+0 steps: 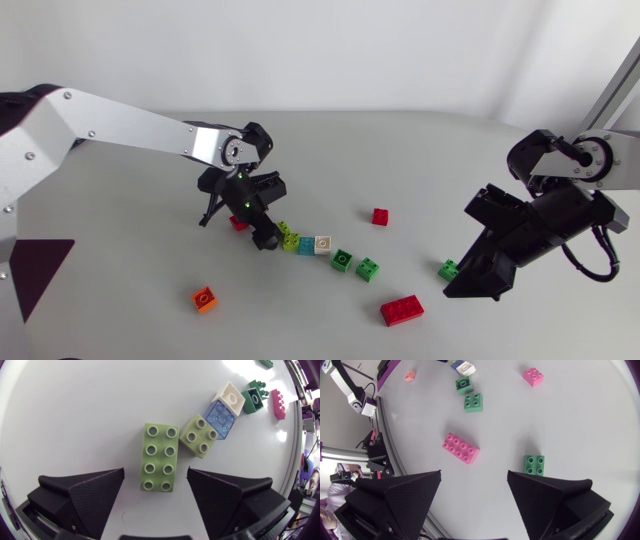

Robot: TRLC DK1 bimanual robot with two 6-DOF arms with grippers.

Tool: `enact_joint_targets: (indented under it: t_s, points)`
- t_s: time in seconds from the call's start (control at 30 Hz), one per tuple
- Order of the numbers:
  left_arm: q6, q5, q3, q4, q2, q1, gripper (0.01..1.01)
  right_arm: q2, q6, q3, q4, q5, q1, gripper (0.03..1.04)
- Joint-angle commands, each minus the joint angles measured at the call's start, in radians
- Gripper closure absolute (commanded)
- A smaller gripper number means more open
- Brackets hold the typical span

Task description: Sort duplo bricks by size, large to the right and small to the left

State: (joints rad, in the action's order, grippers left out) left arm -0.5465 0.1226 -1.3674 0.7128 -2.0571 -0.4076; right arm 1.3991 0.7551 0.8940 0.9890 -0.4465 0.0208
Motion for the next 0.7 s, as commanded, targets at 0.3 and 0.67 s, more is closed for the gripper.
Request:
enact_joint_targets:
  t_s: [0.3, 0.67]
  points:
    - [-0.007, -0.070, 0.039, 0.020, 0.066, -0.010, 0.741, 0.009, -0.042, -0.003, 0.031, -0.026, 0.007, 0.21]
    - [0.003, -0.057, 0.036, 0.099, 0.313, -0.234, 0.741, -0.094, -0.074, 0.042, 0.091, -0.064, 0.067, 0.07]
